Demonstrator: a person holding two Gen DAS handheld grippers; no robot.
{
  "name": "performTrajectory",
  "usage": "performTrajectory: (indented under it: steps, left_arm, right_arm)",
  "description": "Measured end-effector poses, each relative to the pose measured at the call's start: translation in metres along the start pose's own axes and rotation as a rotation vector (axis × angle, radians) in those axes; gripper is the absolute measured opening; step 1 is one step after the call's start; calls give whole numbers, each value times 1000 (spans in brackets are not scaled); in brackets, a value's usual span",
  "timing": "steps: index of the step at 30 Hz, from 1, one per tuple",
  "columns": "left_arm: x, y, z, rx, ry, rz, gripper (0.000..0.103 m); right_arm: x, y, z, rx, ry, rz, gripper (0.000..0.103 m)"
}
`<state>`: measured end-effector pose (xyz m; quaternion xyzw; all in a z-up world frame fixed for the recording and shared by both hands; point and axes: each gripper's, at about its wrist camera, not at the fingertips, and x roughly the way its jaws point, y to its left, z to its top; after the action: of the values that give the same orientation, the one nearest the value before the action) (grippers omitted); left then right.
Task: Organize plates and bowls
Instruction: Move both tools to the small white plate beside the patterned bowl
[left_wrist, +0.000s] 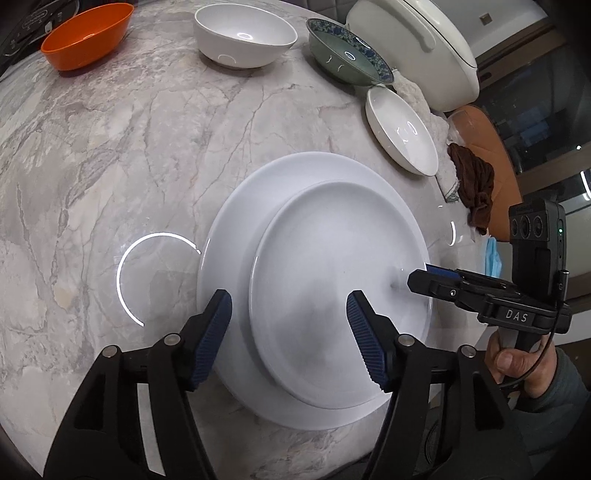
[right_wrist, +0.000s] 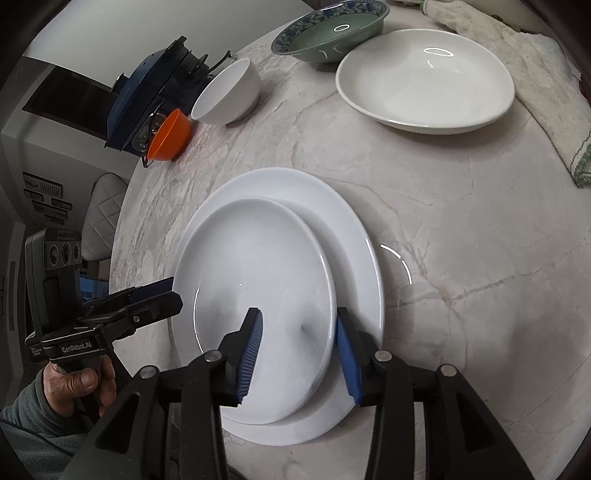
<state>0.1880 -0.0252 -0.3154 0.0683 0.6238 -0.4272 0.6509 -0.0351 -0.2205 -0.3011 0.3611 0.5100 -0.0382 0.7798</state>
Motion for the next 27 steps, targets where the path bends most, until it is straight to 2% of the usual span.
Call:
performTrajectory:
  steps: [2, 5, 6, 7, 9, 11, 13, 15, 16, 18, 22, 25, 27]
  left_arm:
    - [-6, 3, 1, -19, -21, -3, 63]
    - [-25, 7, 5, -48, -99, -47, 64]
    - [-30, 8, 8, -54, -124, -62, 64]
    - [-35, 7, 12, -55, -145, -70, 66]
    - [-43, 1, 25, -34, -179, -80, 68]
    - [-50, -12, 40, 2, -214, -117, 68]
    - [-56, -26, 57, 27, -248, -157, 68]
    - [-53, -42, 79, 40, -229, -202, 72]
    - [-50, -47, 91, 37, -207, -227, 72]
    - [-39, -61, 114, 33, -159, -252, 72]
    - [-10, -87, 150, 93, -109, -205, 72]
    - [26, -90, 169, 61, -18, -192, 72]
    - [46, -88, 174, 48, 13, -156, 72]
  right_arm:
    - [-5, -1, 0, 12, -13, -6, 49]
    - [-23, -5, 1, 46, -61, -9, 60]
    - [-32, -7, 1, 56, -92, 3, 67]
    - [-42, -11, 3, 70, -127, 22, 75]
    - [-65, -25, 9, 116, -209, 87, 84]
    - [-89, -47, 16, 208, -279, 185, 85]
    - [-110, -70, 24, 303, -324, 221, 88]
    - [-128, -84, 35, 321, -355, 226, 94]
    - [-134, -90, 41, 321, -362, 242, 102]
    - [-142, -105, 51, 343, -370, 281, 103]
    - [-137, -136, 78, 356, -341, 375, 103]
    - [-123, -158, 99, 371, -281, 430, 103]
    - [-114, -172, 111, 382, -255, 452, 100]
